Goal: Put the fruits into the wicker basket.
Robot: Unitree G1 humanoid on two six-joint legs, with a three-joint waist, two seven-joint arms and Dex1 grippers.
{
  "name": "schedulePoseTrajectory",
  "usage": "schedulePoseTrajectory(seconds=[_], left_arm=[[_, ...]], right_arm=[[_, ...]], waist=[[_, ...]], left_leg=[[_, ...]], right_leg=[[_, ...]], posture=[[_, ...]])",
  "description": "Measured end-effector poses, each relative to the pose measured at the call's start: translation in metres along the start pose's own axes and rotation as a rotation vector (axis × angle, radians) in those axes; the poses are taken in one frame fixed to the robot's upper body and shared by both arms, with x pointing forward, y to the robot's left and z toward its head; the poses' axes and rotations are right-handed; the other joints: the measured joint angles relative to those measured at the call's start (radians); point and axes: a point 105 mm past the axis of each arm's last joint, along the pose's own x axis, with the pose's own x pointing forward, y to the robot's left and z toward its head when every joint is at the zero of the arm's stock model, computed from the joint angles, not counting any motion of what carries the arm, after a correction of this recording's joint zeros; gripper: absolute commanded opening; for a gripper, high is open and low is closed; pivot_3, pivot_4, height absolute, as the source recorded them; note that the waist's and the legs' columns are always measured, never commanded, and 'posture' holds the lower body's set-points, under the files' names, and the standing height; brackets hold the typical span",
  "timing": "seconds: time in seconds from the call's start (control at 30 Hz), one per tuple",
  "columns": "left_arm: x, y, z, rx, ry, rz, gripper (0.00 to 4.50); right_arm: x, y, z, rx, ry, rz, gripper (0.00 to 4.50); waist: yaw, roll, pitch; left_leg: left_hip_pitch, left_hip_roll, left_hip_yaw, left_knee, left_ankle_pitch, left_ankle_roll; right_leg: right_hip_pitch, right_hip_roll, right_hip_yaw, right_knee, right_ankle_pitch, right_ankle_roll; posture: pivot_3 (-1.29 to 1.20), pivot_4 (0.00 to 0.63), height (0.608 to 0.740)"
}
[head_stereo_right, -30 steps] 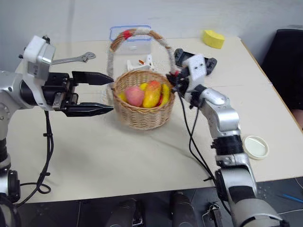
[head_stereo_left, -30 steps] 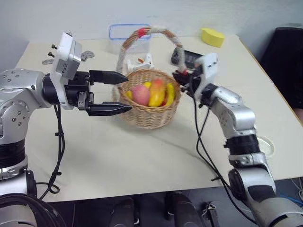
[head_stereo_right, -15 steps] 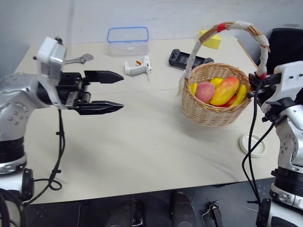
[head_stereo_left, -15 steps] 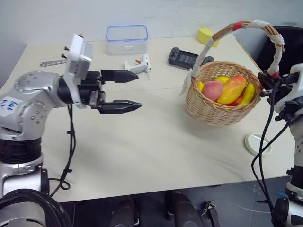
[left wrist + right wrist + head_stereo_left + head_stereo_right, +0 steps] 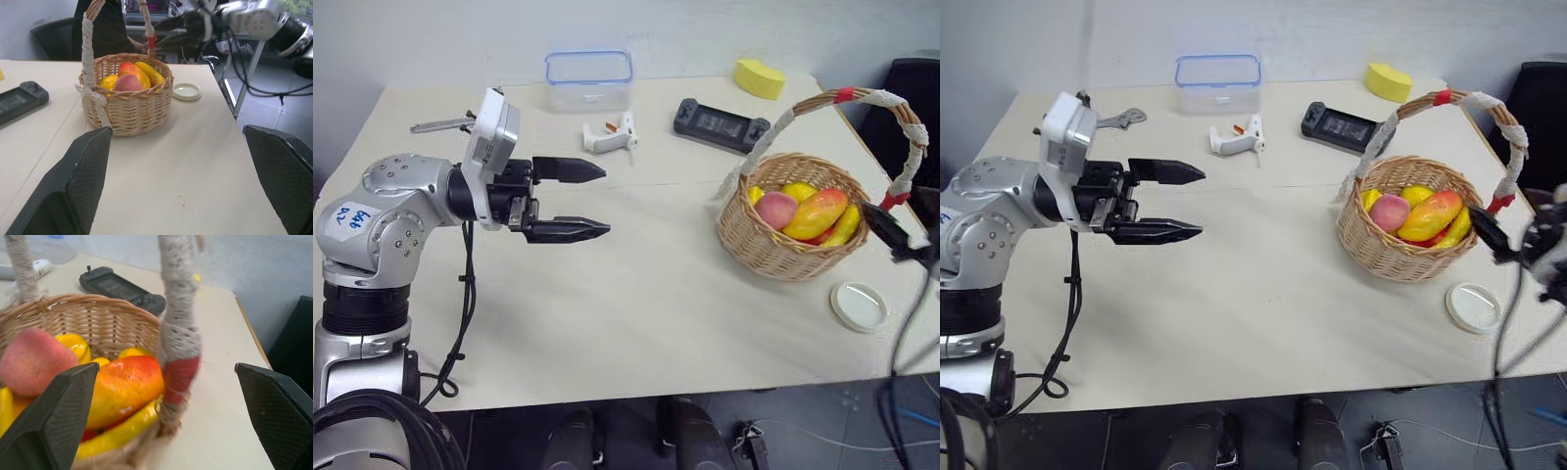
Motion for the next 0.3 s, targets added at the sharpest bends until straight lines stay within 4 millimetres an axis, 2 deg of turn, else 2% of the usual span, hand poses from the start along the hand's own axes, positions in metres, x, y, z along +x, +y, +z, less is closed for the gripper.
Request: schedulePoseTrajectory(seconds=[0.13,0.2,0.3], left_arm=[[-0.003,0.000,0.000,-0.007,0.001,-0.013,4.50],[-0.004,0.000,0.000,0.001,0.000,-0.023,4.50],[-0.004,-0.002,0.000,0.002,-0.001,-0.036,4.50]], right_arm=[[-0.057,0.000,-0.004,0.027,0.214,0.203,4.42],[-0.079,0.001,-0.001,0.094,0.257,0.286,4.42],[-0.089,-0.001,0.010,0.136,0.239,0.325,4.42]], waist=[[0.009,-0.001,0.000],[0.008,-0.002,0.000],[-0.006,-0.002,-0.001]], left_leg=[[0.002,0.000,-0.002,-0.002,0.000,0.001],[0.004,0.000,-0.002,-0.001,-0.001,0.003],[0.008,0.001,-0.002,-0.001,-0.004,0.004]], right_leg=[[0.004,0.001,-0.001,-0.005,0.000,0.000],[0.007,0.000,-0.001,-0.007,0.001,0.001],[0.012,0.000,-0.002,-0.010,0.001,0.002]], posture=[[0.00,0.150,0.740],[0.00,0.150,0.740],[0.00,0.150,0.740]])
